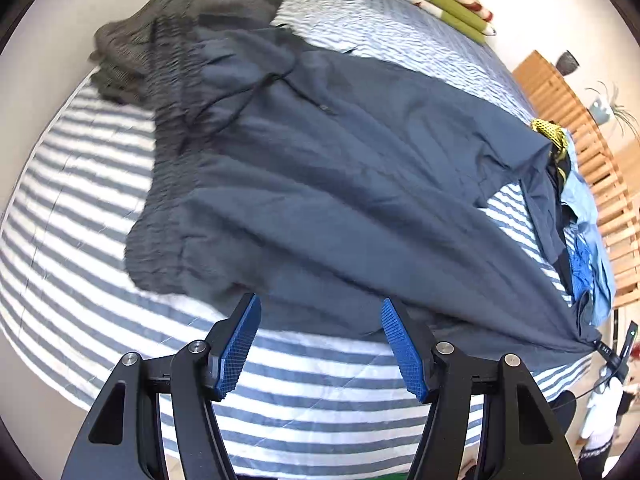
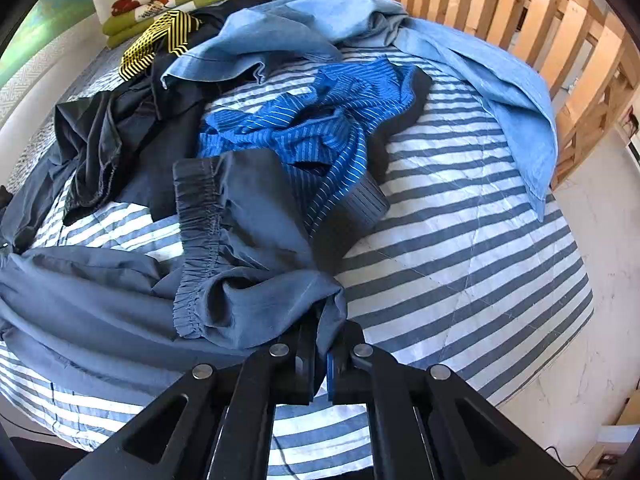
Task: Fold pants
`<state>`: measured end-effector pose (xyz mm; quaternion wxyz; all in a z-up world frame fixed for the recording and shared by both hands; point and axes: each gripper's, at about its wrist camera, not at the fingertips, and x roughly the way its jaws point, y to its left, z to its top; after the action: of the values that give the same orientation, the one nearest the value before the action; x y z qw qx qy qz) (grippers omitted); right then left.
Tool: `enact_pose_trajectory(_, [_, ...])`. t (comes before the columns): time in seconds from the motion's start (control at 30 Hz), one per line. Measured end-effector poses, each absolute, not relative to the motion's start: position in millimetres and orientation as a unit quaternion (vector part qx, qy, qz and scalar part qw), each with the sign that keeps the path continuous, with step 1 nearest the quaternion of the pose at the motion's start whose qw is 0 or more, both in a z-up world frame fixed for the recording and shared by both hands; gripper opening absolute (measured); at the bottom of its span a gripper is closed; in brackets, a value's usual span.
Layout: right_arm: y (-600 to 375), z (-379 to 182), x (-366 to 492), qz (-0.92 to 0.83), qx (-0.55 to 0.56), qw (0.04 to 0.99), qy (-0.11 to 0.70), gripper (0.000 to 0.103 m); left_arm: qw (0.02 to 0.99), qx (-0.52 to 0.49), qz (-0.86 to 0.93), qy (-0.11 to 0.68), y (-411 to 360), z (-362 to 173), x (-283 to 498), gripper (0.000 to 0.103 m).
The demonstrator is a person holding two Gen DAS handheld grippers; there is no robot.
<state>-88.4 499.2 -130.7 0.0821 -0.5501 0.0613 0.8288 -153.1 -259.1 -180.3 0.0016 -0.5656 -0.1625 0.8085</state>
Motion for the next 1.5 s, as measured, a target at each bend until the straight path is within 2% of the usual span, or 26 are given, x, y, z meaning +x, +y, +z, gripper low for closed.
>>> enact_pose_trajectory(0.03, [498,-128,-89,0.831,-0.547,0.084,0.056,0.008,-0.006,-0.567,0.808,-0.160,-265,-183,-150,0.067])
enact_pose_trajectory(0.1, [494,-115,-88,0.844,-0.525,0.102,0.036,0.023,-0.027,-0.573,0.802,-0.166,-279,-191,-146,0.067])
enact_pose_trajectory(0.17, [484,-95,-84,0.865,-0.488,0.119,0.001,0.039,-0.045,-0.575,0.791,-0.204,-298,-201,-141,0.067])
enact_pose_trajectory(0.27, [465,-70,-75,0.888,-0.445,0.111,-0.035,0.041,-0.036,-0.576,0.762,-0.293,-316,-221,-142,0.067])
enact_pose_trajectory(0.37, [437,-57,-71,0.898,-0.435,0.056,-0.045,0.041,-0.040,-0.585,0.758,-0.286,-314,-234,-153,0.067])
enact_pose_trajectory(0.4, [426,-56,-71,0.898,-0.435,0.046,-0.053,0.041,-0.045,-0.584,0.759,-0.284,-313,-237,-157,0.064])
enact_pose_trajectory(0.43, [417,-56,-71,0.898,-0.433,0.040,-0.061,0.041,-0.053,-0.577,0.761,-0.291,-314,-238,-158,0.057])
enact_pose_trajectory(0.47, [408,-56,-72,0.899,-0.431,0.034,-0.067,0.041,-0.060,-0.570,0.766,-0.292,-316,-236,-158,0.021])
enact_pose_trajectory(0.5, [401,-58,-74,0.899,-0.431,0.030,-0.073,0.041,-0.062,-0.570,0.763,-0.298,-319,-235,-159,0.003])
enact_pose_trajectory(0.53, [395,-61,-77,0.897,-0.434,0.027,-0.077,0.041,-0.061,-0.560,0.766,-0.310,-323,-232,-156,0.003])
enact_pose_trajectory(0.63, [378,-69,-82,0.892,-0.444,0.018,-0.090,0.041,-0.058,-0.538,0.792,-0.282,-331,-206,-139,0.002])
enact_pose_trajectory(0.77, [371,-76,-83,0.889,-0.445,0.031,-0.108,0.041,-0.056,-0.507,0.804,-0.306,-368,-167,-96,0.002])
enact_pose_trajectory(0.87, [381,-85,-88,0.882,-0.461,0.033,-0.094,0.041,-0.099,-0.524,0.803,-0.268,-387,-158,-68,0.003])
enact_pose_trajectory(0.97, [394,-96,-93,0.874,-0.477,0.035,-0.085,0.041,-0.142,-0.573,0.766,-0.254,-401,-176,-57,0.009])
enact_pose_trajectory(1.0, [399,-100,-94,0.872,-0.482,0.039,-0.079,0.041,-0.152,-0.579,0.761,-0.252,-404,-176,-55,0.015])
enact_pose_trajectory(1.1, [413,-106,-97,0.865,-0.498,0.039,-0.042,0.041,-0.168,-0.558,0.773,-0.249,-411,-158,-50,0.032])
enact_pose_trajectory(1.17, [424,-109,-101,0.860,-0.507,0.038,-0.026,0.041,-0.170,-0.542,0.789,-0.237,-409,-139,-51,0.037])
enact_pose_trajectory(1.33, [446,-103,-112,0.858,-0.512,0.039,0.020,0.042,-0.093,-0.521,0.820,-0.217,-360,-107,-86,0.037])
enact_pose_trajectory(1.43, [441,-101,-126,0.854,-0.519,0.017,0.029,0.055,-0.016,-0.533,0.823,-0.194,-289,-104,-112,0.037])
enact_pose_trajectory(1.5, [429,-108,-136,0.846,-0.533,-0.001,0.017,0.057,0.028,-0.545,0.817,-0.186,-247,-110,-133,0.037])
